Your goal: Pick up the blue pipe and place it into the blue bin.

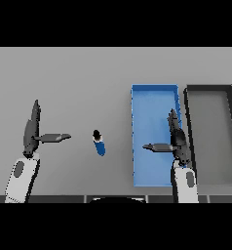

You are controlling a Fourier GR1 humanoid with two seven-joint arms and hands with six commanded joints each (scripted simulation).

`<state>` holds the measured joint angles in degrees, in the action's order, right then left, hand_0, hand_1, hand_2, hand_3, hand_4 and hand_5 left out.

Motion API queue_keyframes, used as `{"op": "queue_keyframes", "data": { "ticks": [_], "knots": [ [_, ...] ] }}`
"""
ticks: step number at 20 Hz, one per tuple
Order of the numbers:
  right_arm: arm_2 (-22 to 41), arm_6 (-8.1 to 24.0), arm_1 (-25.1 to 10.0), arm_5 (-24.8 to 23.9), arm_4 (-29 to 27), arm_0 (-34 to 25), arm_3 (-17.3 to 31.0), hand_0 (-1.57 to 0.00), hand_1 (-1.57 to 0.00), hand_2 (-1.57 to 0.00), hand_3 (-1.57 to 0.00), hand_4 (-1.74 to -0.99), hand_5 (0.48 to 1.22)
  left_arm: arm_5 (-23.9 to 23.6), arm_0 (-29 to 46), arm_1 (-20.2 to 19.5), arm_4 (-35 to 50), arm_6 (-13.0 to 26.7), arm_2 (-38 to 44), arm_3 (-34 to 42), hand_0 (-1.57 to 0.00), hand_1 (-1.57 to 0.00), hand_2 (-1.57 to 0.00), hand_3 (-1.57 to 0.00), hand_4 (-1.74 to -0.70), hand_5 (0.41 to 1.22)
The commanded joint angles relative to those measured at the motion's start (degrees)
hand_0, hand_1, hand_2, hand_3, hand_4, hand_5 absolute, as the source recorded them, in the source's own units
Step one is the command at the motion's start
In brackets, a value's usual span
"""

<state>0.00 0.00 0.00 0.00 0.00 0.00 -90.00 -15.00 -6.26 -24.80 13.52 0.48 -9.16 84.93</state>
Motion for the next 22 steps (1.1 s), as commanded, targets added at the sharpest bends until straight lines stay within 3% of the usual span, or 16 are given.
{"op": "queue_keyframes", "data": {
  "ticks": [1, 6, 7, 9, 13, 17, 19, 22],
  "knots": [
    [0.0, 0.1, 0.0, -0.1, 0.0, -0.1, 0.1, 0.00, 0.00, 0.00, 0.00, -1.210, 0.594, 0.0, -0.1, 0.0, 0.0, -0.2, 0.0, -0.1, 0.00, 0.00, 0.00, 0.00, -0.97, 0.594],
    [-0.1, 0.2, 0.1, -0.5, 0.3, -0.9, 0.7, 0.00, 0.00, 0.00, 0.00, -1.210, 0.594, 0.2, -0.8, 0.3, 0.1, -0.5, 0.3, -1.4, 0.00, 0.00, 0.00, 0.00, -0.97, 0.594],
    [2.2, -2.4, -3.9, 0.8, 4.8, -0.3, -0.7, 0.00, 0.00, 0.00, 0.00, -1.210, 0.594, 7.5, -0.7, -4.1, -0.3, -3.2, -1.8, -1.3, 0.00, 0.00, 0.00, 0.00, -0.97, 0.594],
    [5.2, -4.3, -7.2, 1.7, 9.9, 1.3, -3.3, 0.00, 0.00, 0.00, 0.00, -1.198, 0.589, 15.3, -0.8, -8.8, 0.0, -6.2, -2.9, -2.1, 0.00, 0.00, 0.00, 0.00, -0.97, 0.596],
    [6.3, -4.1, -9.1, 2.6, 11.9, 2.5, -4.9, 0.00, 0.00, 0.00, 0.00, -1.191, 0.587, 19.9, -1.2, -10.9, 0.2, -8.1, -3.9, -2.1, 0.00, 0.00, 0.00, 0.00, -0.97, 0.598],
    [6.8, -3.3, -8.7, 2.6, 11.9, 3.0, -5.8, 0.00, 0.00, 0.00, 0.00, -1.187, 0.579, 24.6, 2.0, -13.2, 1.0, -10.8, -5.9, 2.0, 0.00, 0.00, 0.00, 0.00, -0.98, 0.583],
    [6.8, -2.8, -8.5, 3.0, 11.3, 2.8, -6.1, 0.00, 0.00, 0.00, 0.00, -1.200, 0.580, 26.8, 3.4, -14.6, 1.2, -9.1, -7.9, 6.2, 0.00, 0.00, 0.00, 0.00, -0.99, 0.566],
    [6.5, -2.3, -8.1, 3.1, 10.7, 1.9, -5.1, 0.00, 0.00, 0.00, 0.00, -1.225, 0.580, 27.1, 4.6, -14.6, -0.8, -2.9, -12.2, 11.0, 0.00, 0.00, 0.00, 0.00, -1.02, 0.512]
  ]
}}
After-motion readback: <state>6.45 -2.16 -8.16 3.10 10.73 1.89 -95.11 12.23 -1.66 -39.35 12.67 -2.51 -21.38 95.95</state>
